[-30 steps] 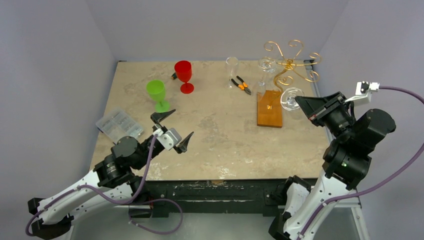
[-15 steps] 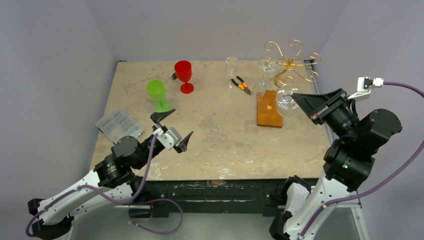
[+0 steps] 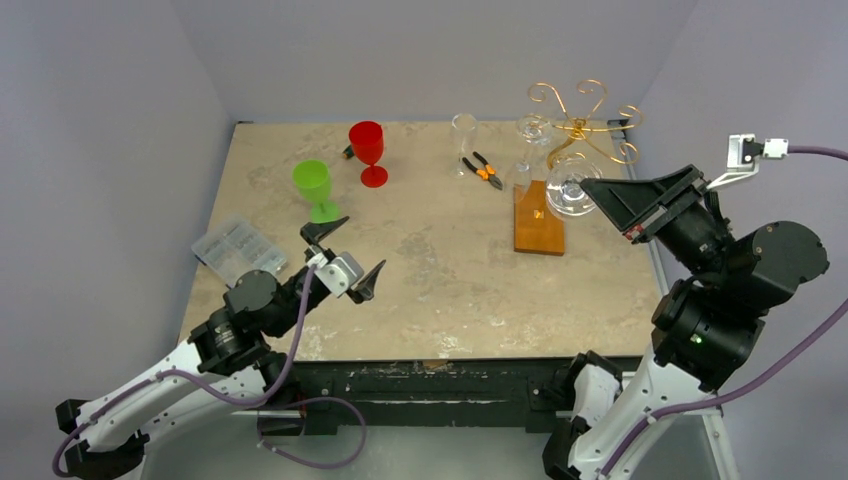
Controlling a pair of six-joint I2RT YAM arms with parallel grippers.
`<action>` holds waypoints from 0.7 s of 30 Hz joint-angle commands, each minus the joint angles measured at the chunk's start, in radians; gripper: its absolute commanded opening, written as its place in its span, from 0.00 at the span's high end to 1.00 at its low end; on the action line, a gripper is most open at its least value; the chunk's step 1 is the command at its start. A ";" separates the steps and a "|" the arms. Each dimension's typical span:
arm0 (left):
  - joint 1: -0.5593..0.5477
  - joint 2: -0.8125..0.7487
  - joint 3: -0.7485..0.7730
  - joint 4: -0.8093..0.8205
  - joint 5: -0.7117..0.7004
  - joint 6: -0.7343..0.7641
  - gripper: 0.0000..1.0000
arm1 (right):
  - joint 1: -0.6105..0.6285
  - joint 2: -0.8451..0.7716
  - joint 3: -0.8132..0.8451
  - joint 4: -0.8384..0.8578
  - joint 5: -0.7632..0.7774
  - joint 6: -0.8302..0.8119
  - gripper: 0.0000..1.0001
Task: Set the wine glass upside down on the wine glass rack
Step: Turn the wine glass upside down at the wine rack.
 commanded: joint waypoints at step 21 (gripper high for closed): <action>0.049 0.049 -0.023 0.063 0.018 0.002 0.03 | -0.005 0.303 0.235 0.745 0.155 0.375 1.00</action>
